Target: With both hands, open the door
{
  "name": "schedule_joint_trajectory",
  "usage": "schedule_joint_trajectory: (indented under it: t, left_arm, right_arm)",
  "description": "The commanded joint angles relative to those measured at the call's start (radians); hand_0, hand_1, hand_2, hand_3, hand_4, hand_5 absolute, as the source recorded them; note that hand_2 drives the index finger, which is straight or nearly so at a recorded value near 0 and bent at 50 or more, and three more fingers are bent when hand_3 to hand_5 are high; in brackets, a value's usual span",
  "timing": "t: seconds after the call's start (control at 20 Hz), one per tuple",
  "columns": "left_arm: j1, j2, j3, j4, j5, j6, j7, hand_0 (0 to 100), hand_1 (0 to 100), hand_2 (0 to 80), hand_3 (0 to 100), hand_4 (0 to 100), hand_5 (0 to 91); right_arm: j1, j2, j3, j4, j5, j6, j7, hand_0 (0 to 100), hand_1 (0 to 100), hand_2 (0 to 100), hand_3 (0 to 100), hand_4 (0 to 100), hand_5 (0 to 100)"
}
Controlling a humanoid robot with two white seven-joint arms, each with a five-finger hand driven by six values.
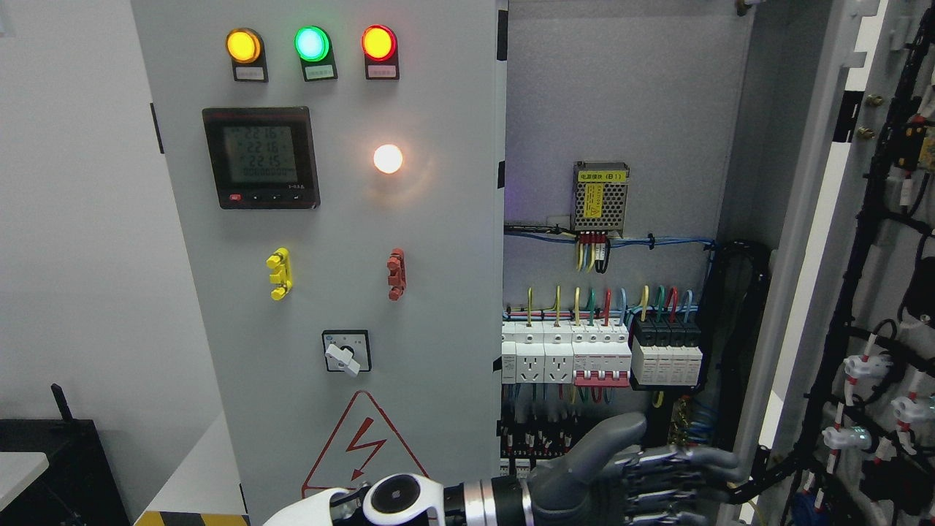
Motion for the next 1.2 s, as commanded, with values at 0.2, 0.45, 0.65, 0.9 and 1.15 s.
schedule_joint_trajectory:
  t: [0.2, 0.45, 0.65, 0.9, 1.15]
  left_arm:
    - [0.588, 0.269, 0.469, -0.045, -0.309, -0.009, -0.01, 0, 0, 0.0, 0, 0, 0.0]
    - [0.828, 0.269, 0.595, -0.037, -0.434, -0.009, -0.004, 0, 0, 0.0, 0, 0, 0.0]
    - [0.983, 0.266, 0.715, -0.038, -0.506, -0.011, -0.001, 0, 0, 0.0, 0, 0, 0.0]
    - [1.167, 0.257, 0.853, -0.038, -0.563, -0.014, 0.008, 0, 0, 0.0, 0, 0, 0.0]
    - [1.357, 0.24, 0.953, -0.038, -0.633, -0.093, 0.011, 0, 0, 0.0, 0, 0, 0.0]
  right_arm:
    - [0.0, 0.0, 0.0, 0.0, 0.0, 0.001, 0.001, 38, 0, 0, 0, 0, 0]
    - [0.001, 0.0, 0.0, 0.0, 0.0, 0.001, 0.001, 38, 0, 0, 0, 0, 0]
    - [0.0, -0.001, 0.0, 0.0, 0.0, 0.001, 0.001, 38, 0, 0, 0, 0, 0]
    - [0.0, -0.001, 0.0, 0.0, 0.0, 0.001, 0.001, 38, 0, 0, 0, 0, 0]
    - [0.001, -0.001, 0.0, 0.0, 0.0, 0.001, 0.001, 38, 0, 0, 0, 0, 0]
